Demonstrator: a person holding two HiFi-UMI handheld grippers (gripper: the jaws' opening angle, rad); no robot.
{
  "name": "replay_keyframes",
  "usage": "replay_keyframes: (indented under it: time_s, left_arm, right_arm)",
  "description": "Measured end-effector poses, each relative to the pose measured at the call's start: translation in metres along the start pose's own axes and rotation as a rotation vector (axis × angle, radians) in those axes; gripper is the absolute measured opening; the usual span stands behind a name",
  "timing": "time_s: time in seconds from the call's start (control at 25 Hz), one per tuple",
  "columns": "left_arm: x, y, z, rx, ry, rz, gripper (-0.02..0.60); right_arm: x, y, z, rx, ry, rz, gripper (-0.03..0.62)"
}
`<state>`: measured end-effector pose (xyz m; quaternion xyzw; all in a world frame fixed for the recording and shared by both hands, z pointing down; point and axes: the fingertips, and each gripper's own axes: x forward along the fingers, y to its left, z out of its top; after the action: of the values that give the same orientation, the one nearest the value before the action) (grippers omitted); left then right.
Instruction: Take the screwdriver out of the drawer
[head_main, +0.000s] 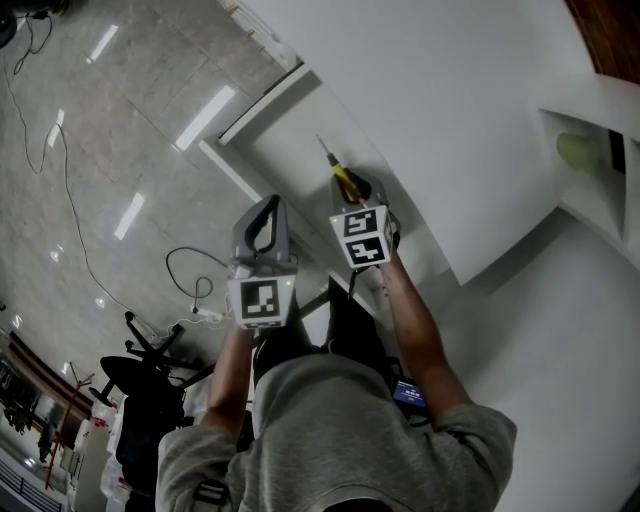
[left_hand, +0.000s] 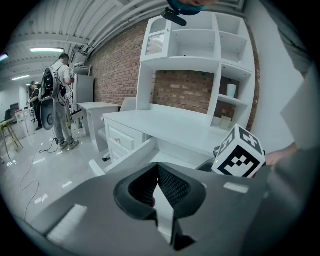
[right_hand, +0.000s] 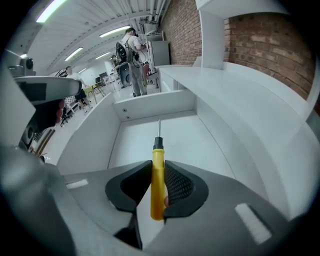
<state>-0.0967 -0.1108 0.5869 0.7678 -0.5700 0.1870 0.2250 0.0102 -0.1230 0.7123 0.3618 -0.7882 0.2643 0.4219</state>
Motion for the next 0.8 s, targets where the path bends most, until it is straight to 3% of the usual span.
replay_keyframes:
  time_s: [0.52,0.8]
  left_arm:
    - [-0.047,-0.021,0.062,0.063,-0.108,-0.026,0.012]
    - [-0.078,-0.035,0.104,0.137,-0.182,-0.054,0.012]
  right_arm:
    - [-0.091,0.001,0.052,0.003,-0.162,-0.064,0.081]
    - [-0.157,-0.004,0.072,0.027,-0.266,-0.131,0.081]
